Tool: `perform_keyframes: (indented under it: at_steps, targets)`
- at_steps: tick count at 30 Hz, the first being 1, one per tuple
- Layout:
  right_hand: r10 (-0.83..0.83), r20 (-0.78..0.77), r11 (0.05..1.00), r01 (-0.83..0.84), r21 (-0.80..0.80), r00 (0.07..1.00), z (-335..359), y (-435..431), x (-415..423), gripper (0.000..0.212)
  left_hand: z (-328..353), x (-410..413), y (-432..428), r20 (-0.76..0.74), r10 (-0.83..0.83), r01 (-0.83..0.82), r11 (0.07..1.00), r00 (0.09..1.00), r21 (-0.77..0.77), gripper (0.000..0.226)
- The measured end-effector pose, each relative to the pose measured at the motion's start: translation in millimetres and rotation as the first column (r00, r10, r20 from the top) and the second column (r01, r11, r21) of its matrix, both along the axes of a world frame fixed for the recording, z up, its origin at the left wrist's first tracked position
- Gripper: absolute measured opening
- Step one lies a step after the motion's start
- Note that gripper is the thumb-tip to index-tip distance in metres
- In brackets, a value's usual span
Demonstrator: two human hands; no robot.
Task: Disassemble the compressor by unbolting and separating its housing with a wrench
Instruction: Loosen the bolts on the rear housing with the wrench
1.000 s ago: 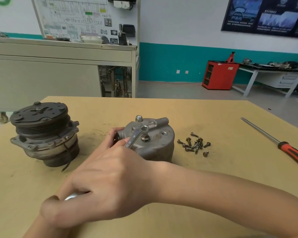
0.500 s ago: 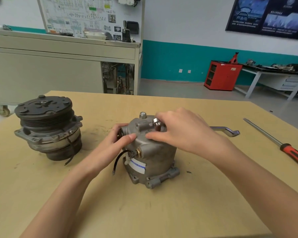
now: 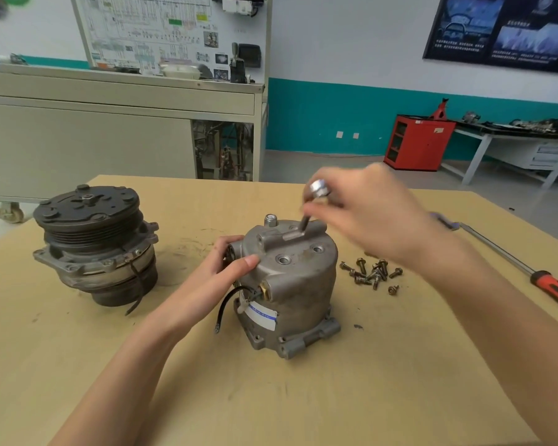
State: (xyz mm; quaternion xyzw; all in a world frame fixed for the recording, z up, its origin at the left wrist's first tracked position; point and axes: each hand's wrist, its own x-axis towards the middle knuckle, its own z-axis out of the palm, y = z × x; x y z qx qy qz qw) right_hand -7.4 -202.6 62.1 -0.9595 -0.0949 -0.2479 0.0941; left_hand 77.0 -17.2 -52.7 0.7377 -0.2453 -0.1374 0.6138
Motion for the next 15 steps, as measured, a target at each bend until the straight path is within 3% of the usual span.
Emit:
perform_keyframes:
  at_steps: [3, 5, 9, 15]
  targets:
    - [-0.19, 0.059, 0.982, 0.19, 0.012, 0.98, 15, -54, 18, 0.022, 0, 0, 0, -0.001, 0.009, -0.009, 1.0, 1.0, 0.008, 0.062]
    - [-0.355, -0.091, 0.933, 0.347, -0.093, 0.93, 3, -92, 35, 0.028, 1, -1, 0, 0.001, 0.009, -0.009, 1.0, 1.0, 0.003, 0.062]
    - [-0.355, -0.484, 0.932, 0.344, -0.116, 0.8, -64, -136, 59, 0.027, 0, -2, -1, 0.023, 0.017, -0.017, 1.0, 1.0, -0.008, 0.059]
    - [-0.361, -0.544, 0.932, 0.293, -0.211, 0.757, -115, -152, 80, 0.021, -1, -1, -1, 0.022, 0.024, -0.024, 1.0, 0.999, -0.003, 0.058]
